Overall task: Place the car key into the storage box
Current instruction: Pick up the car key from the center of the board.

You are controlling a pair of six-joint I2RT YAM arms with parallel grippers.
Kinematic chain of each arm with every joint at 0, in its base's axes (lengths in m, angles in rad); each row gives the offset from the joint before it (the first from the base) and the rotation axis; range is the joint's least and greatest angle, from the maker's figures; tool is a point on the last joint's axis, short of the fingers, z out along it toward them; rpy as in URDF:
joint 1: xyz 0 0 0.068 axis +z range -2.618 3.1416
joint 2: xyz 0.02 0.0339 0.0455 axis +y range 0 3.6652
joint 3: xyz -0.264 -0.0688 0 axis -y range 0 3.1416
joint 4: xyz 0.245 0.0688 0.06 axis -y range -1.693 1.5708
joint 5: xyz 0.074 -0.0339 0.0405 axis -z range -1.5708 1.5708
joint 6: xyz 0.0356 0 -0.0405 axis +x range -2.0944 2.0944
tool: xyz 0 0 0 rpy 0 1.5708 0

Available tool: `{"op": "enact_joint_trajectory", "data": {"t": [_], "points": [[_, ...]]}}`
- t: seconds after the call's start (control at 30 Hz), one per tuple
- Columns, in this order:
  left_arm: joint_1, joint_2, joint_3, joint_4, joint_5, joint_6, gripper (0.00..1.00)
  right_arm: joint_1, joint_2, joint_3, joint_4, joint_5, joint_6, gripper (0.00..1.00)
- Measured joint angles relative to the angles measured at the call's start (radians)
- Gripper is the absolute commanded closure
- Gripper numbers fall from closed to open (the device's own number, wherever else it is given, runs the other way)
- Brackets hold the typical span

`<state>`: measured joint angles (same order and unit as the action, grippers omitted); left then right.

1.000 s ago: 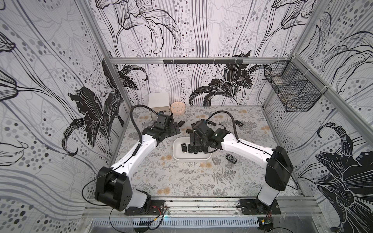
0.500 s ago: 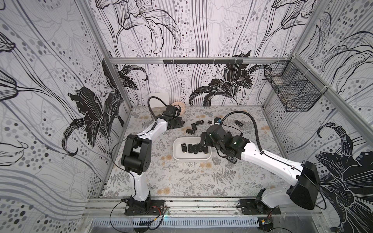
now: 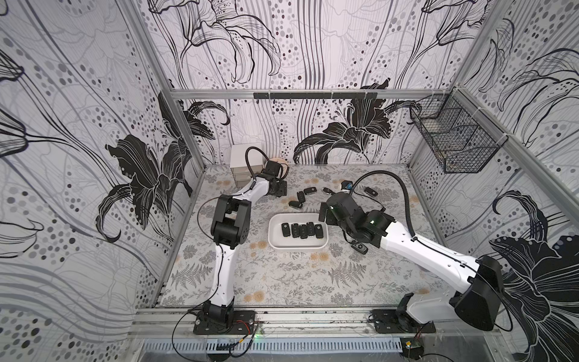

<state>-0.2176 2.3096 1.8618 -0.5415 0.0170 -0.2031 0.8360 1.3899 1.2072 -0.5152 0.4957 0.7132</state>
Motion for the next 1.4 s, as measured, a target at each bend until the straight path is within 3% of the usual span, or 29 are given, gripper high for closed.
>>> {"op": "enact_joint_trajectory", "data": {"t": [0.37, 0.63, 0.83, 1.03, 1.4], "points": [[0.007, 0.122, 0.135, -0.052, 0.019, 0.055, 0.33, -0.024, 0.000, 0.003, -0.043, 0.007, 0.001, 0.00], [0.007, 0.132, 0.148, -0.056, 0.012, 0.061, 0.63, -0.032, 0.000, 0.020, -0.058, 0.006, 0.002, 0.00], [0.007, 0.124, 0.137, -0.056, 0.021, 0.043, 0.67, -0.033, 0.016, 0.029, -0.060, -0.011, 0.001, 0.00], [0.006, 0.016, 0.004, -0.068, 0.024, -0.011, 0.69, -0.033, 0.036, 0.029, -0.057, -0.054, 0.000, 0.00], [0.003, -0.385, -0.297, -0.068, 0.025, -0.148, 0.70, -0.034, 0.040, 0.028, 0.013, -0.163, -0.034, 0.00]]}}
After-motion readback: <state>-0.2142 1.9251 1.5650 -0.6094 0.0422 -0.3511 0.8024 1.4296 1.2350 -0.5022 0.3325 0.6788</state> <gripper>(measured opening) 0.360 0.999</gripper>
